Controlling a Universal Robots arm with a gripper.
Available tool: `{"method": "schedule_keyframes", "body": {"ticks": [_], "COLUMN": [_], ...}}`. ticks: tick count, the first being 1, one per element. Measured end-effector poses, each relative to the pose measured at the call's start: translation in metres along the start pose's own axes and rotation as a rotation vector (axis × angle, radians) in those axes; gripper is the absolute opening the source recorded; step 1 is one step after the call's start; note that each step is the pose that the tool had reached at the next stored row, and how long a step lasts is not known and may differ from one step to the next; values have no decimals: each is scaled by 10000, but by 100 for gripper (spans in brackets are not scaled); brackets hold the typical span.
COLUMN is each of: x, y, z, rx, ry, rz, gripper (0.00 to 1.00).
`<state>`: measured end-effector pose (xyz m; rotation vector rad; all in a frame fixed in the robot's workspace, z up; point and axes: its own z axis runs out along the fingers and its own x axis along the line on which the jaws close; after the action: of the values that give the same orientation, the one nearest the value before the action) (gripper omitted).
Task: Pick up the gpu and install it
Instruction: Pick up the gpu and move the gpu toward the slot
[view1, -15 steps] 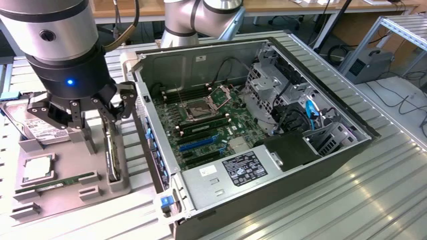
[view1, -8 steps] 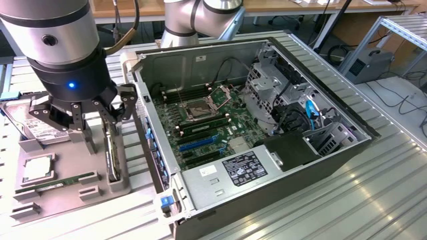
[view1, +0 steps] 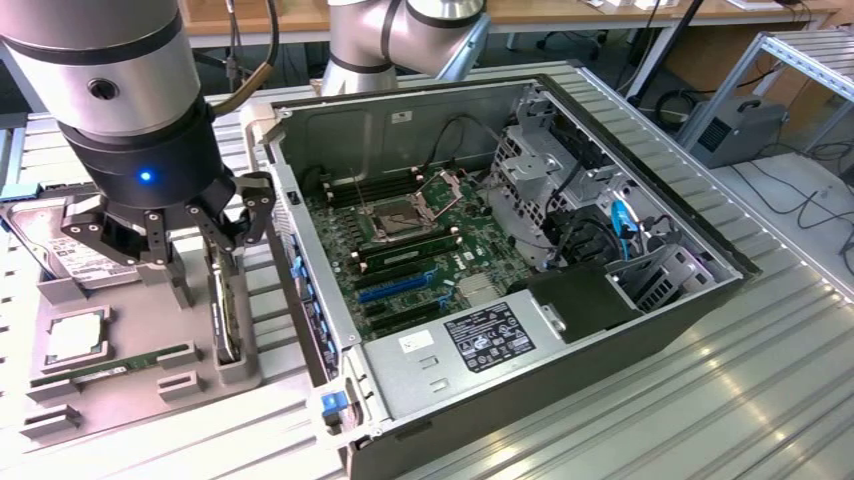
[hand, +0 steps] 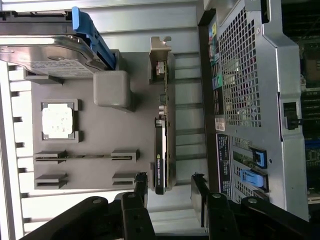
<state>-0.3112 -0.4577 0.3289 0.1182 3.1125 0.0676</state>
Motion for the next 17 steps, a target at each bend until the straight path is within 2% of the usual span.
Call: {"method": "schedule_keyframes", "body": {"ticks": [17], "x": [2], "y": [13], "z": [54], "rx": [-2], "ry": [-2], "rz": [-1], "gripper": [48]}}
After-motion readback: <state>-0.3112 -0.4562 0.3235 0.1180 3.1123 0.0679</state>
